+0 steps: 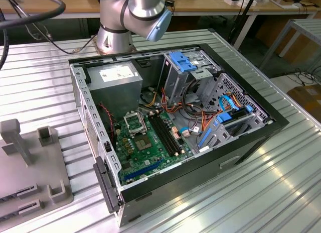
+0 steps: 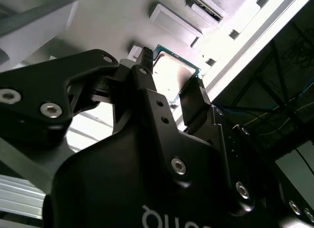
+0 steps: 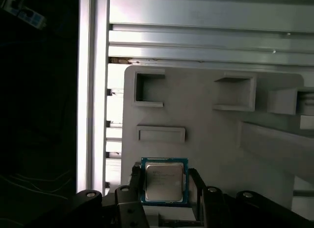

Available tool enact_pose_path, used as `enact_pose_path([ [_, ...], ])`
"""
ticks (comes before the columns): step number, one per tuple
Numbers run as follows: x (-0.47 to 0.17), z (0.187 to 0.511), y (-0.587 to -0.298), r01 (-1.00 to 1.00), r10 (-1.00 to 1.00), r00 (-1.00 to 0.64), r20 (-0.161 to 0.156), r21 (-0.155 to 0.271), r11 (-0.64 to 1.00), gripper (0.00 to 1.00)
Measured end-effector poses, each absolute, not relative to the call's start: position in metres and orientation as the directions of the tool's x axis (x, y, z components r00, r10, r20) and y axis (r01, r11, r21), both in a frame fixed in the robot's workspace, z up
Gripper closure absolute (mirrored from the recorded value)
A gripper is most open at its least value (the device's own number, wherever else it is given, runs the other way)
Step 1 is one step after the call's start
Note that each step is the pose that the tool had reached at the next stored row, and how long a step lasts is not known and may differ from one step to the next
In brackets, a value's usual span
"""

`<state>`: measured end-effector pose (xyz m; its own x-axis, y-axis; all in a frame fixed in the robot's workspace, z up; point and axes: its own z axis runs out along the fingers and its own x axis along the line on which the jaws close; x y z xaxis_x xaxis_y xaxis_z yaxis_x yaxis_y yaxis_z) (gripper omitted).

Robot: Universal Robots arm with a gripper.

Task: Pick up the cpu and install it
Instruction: 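Pick up the cpu and move it towards the insertion slot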

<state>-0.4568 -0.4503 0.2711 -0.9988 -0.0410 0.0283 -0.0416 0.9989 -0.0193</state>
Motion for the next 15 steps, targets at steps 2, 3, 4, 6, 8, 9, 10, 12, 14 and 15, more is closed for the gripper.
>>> enact_pose_path([
  [2, -0.457, 0.278, -0.450, -0.042, -0.041, -0.999, 0.029, -0.019, 0.999, 0.53],
  [3, -0.457, 0.281, -0.450, -0.042, -0.041, -0.999, 0.029, -0.019, 0.999, 0.53],
  [4, -0.457, 0.286, -0.450, -0.042, -0.041, -0.999, 0.030, -0.019, 0.999, 0.53],
  [6, -0.457, 0.292, -0.450, -0.042, -0.041, -0.999, 0.030, -0.019, 0.999, 0.53],
  [8, -0.457, 0.298, -0.450, -0.042, -0.041, -0.999, 0.031, -0.019, 0.999, 0.53],
  [9, -0.457, 0.302, -0.450, -0.042, -0.041, -0.999, 0.031, -0.019, 0.999, 0.53],
  [10, -0.456, 0.305, -0.450, -0.042, -0.041, -0.999, 0.031, -0.019, 0.999, 0.53],
  [12, -0.456, 0.312, -0.450, -0.042, -0.041, -0.999, 0.032, -0.019, 0.999, 0.53],
  [14, -0.456, 0.317, -0.450, -0.042, -0.041, -0.999, 0.033, -0.019, 0.999, 0.53],
  [15, -0.456, 0.320, -0.450, -0.042, -0.041, -0.999, 0.033, -0.019, 0.999, 0.53],
])
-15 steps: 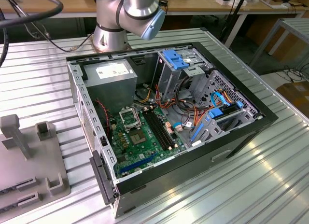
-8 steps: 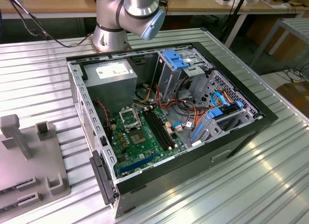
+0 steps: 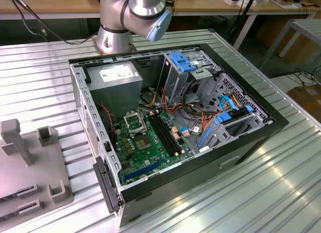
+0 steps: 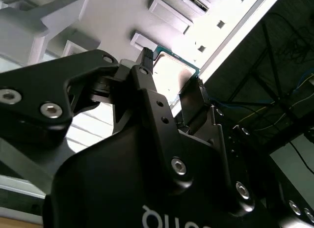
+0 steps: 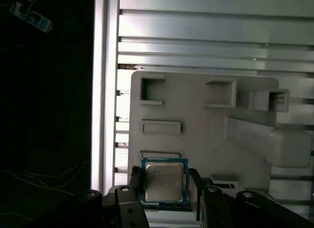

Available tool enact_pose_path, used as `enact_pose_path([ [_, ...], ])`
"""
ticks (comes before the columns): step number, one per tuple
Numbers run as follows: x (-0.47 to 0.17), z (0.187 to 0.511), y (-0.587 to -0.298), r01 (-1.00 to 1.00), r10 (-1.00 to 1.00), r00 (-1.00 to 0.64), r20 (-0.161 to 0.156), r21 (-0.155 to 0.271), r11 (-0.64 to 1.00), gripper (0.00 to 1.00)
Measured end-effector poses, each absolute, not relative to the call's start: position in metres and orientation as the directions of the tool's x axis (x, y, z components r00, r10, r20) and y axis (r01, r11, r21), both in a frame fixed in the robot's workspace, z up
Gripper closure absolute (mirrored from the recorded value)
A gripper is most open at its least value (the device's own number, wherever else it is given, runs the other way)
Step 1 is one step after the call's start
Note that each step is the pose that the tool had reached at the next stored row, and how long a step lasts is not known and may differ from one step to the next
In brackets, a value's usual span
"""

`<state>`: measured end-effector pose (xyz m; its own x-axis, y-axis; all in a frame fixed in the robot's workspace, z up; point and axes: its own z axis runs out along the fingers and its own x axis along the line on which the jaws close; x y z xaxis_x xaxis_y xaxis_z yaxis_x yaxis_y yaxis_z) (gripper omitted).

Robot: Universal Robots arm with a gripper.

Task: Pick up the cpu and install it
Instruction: 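Pick up the cpu and move it towards the insertion slot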

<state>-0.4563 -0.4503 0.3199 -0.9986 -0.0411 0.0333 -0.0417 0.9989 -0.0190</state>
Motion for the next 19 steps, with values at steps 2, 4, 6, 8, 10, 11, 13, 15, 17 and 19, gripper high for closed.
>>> enact_pose_path([
  [2, -0.4563, 0.3234, -0.4503, -0.042, -0.041, -0.999, 0.034, -0.019, 0.999, 0.53],
  [4, -0.4562, 0.3244, -0.4503, -0.042, -0.041, -0.999, 0.034, -0.019, 0.999, 0.53],
  [6, -0.4562, 0.3245, -0.4503, -0.042, -0.041, -0.999, 0.034, -0.019, 0.999, 0.53],
  [8, -0.4562, 0.3246, -0.4503, -0.042, -0.041, -0.999, 0.035, -0.019, 0.999, 0.53],
  [10, -0.4562, 0.3246, -0.4503, -0.042, -0.041, -0.999, 0.035, -0.019, 0.999, 0.53],
  [11, -0.4562, 0.3246, -0.4503, -0.042, -0.041, -0.999, 0.035, -0.019, 0.999, 0.53],
  [13, -0.4562, 0.3246, -0.4503, -0.042, -0.041, -0.999, 0.035, -0.019, 0.999, 0.53],
  [15, -0.4562, 0.3257, -0.4503, -0.042, -0.041, -0.999, 0.035, -0.019, 0.999, 0.53],
  [17, -0.4562, 0.3290, -0.4503, -0.042, -0.041, -0.999, 0.035, -0.019, 0.999, 0.53],
  [19, -0.4561, 0.3310, -0.4503, -0.042, -0.041, -0.999, 0.035, -0.019, 0.999, 0.53],
])
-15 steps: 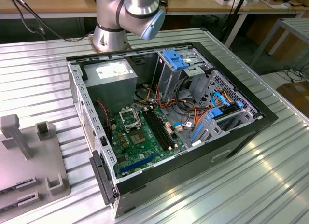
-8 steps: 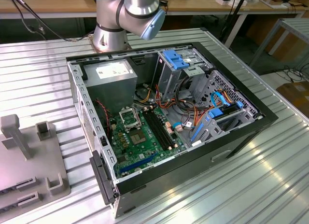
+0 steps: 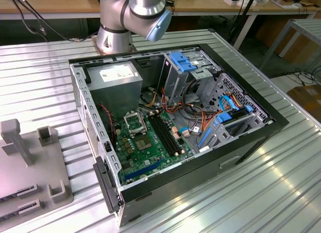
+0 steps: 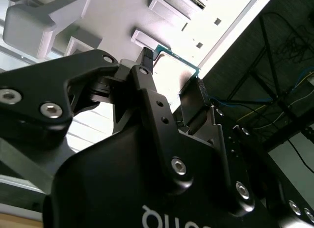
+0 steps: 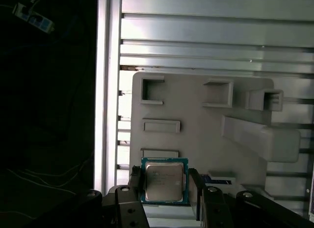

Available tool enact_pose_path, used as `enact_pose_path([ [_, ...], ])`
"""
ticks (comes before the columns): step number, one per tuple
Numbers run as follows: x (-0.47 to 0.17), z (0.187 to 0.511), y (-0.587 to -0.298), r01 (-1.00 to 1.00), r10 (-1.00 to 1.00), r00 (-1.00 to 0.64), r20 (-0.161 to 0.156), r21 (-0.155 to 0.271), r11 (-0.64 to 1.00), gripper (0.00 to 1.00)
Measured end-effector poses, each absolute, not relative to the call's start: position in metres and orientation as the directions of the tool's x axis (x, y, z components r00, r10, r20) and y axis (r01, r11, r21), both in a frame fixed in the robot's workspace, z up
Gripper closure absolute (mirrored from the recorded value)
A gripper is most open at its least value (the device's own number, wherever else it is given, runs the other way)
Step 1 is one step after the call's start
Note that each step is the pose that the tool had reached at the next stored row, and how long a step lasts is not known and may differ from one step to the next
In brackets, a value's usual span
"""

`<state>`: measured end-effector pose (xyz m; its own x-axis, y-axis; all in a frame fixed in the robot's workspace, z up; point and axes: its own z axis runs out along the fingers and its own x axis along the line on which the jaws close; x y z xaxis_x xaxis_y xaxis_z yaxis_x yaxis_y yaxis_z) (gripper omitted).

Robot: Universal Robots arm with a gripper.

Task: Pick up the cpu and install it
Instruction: 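Pick up the cpu and move it towards the insertion slot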

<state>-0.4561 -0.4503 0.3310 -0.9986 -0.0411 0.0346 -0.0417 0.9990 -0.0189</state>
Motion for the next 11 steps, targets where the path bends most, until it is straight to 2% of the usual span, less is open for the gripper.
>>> enact_pose_path([
  [11, -0.4561, 0.3354, -0.4503, -0.042, -0.041, -0.999, 0.035, -0.019, 0.999, 0.53],
])
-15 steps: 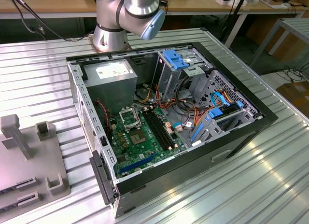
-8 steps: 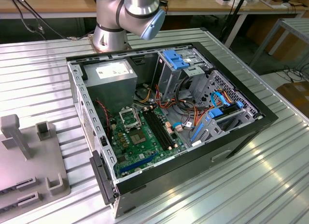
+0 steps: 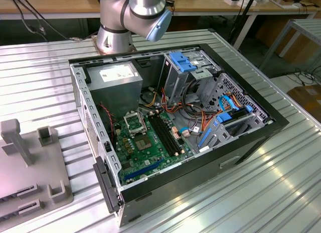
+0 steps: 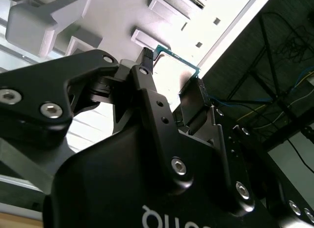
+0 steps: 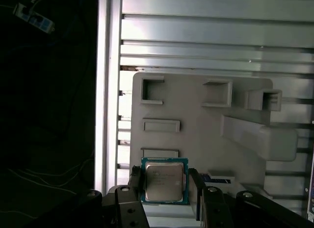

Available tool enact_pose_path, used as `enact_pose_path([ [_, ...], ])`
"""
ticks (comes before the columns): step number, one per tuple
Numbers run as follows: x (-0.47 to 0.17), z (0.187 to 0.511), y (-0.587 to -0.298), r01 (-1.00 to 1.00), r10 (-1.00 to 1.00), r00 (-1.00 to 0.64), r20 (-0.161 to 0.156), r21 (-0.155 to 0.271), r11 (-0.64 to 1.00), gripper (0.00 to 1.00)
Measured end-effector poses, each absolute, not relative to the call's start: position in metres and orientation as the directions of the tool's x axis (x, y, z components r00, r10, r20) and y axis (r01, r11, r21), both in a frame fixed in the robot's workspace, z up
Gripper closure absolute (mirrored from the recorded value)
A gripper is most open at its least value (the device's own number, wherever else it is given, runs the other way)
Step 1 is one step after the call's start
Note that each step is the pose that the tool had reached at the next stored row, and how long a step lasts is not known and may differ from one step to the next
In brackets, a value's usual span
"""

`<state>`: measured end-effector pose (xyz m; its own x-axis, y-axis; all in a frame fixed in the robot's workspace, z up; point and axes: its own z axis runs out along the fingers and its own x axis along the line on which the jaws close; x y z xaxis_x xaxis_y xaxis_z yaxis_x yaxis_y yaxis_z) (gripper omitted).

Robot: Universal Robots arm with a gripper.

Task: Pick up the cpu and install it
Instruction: 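Pick up the cpu and move it towards the insertion slot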

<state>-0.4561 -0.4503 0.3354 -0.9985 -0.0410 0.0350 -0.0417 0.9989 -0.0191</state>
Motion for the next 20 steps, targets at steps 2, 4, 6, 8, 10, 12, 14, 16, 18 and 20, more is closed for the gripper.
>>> enact_pose_path([
  [2, -0.456, 0.337, -0.450, -0.042, -0.041, -0.999, 0.035, -0.019, 0.999, 0.53],
  [4, -0.456, 0.338, -0.450, -0.042, -0.041, -0.999, 0.035, -0.018, 0.999, 0.53],
  [6, -0.456, 0.339, -0.450, -0.042, -0.041, -0.999, 0.036, -0.018, 0.999, 0.53],
  [8, -0.456, 0.340, -0.450, -0.042, -0.041, -0.999, 0.036, -0.018, 0.999, 0.53],
  [10, -0.456, 0.341, -0.450, -0.042, -0.041, -0.998, 0.036, -0.018, 0.999, 0.53],
  [12, -0.456, 0.342, -0.450, -0.042, -0.041, -0.998, 0.037, -0.018, 0.999, 0.53],
  [14, -0.456, 0.344, -0.450, -0.042, -0.041, -0.998, 0.038, -0.017, 0.999, 0.53],
  [16, -0.456, 0.346, -0.450, -0.042, -0.041, -0.998, 0.038, -0.017, 0.999, 0.53],
  [18, -0.456, 0.347, -0.450, -0.042, -0.041, -0.998, 0.039, -0.016, 0.999, 0.53],
  [20, -0.456, 0.349, -0.450, -0.042, -0.041, -0.998, 0.039, -0.017, 0.999, 0.53],
])
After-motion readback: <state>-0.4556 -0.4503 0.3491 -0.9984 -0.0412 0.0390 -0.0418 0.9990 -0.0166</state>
